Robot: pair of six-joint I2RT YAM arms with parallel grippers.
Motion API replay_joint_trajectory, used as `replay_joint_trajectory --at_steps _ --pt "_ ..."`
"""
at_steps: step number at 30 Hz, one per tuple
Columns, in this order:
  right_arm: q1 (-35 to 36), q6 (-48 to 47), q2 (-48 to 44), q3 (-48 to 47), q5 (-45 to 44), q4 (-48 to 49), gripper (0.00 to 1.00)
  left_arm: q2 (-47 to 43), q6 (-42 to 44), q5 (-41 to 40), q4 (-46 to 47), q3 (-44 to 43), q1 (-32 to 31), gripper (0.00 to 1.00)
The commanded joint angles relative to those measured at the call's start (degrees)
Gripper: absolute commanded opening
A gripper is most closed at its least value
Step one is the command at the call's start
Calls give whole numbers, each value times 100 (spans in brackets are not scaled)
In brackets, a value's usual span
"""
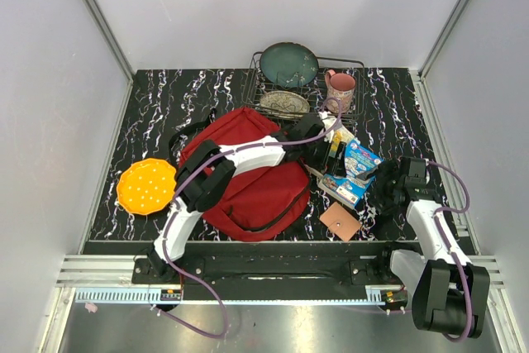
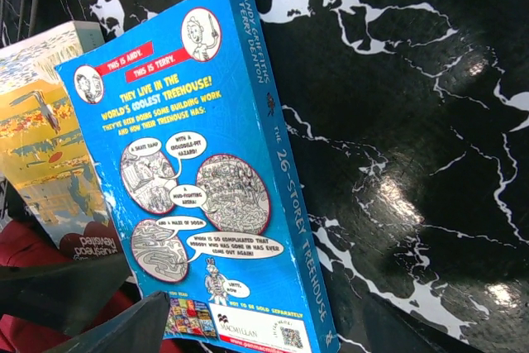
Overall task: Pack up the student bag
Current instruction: Pick up the book from the center of the board.
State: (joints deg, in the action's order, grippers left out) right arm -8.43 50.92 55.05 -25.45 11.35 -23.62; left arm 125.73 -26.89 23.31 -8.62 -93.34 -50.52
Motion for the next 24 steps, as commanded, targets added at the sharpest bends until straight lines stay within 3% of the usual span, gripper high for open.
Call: replay_joint_trajectory --at_steps 1,8,19,22,24 --pt "-36 -126 -46 40 78 217 100 206 -123 -55 106 -184 -45 98" --pt "-36 -91 -12 172 51 340 100 390 -334 480 159 -229 -212 94" --pt "-45 -117 471 312 77 744 100 285 -650 446 396 299 -371 91" --pt "-45 -82 612 392 226 990 95 364 -764 560 449 308 -371 88" --pt "-45 -91 665 427 349 1113 90 399 -913 674 607 316 -371 78"
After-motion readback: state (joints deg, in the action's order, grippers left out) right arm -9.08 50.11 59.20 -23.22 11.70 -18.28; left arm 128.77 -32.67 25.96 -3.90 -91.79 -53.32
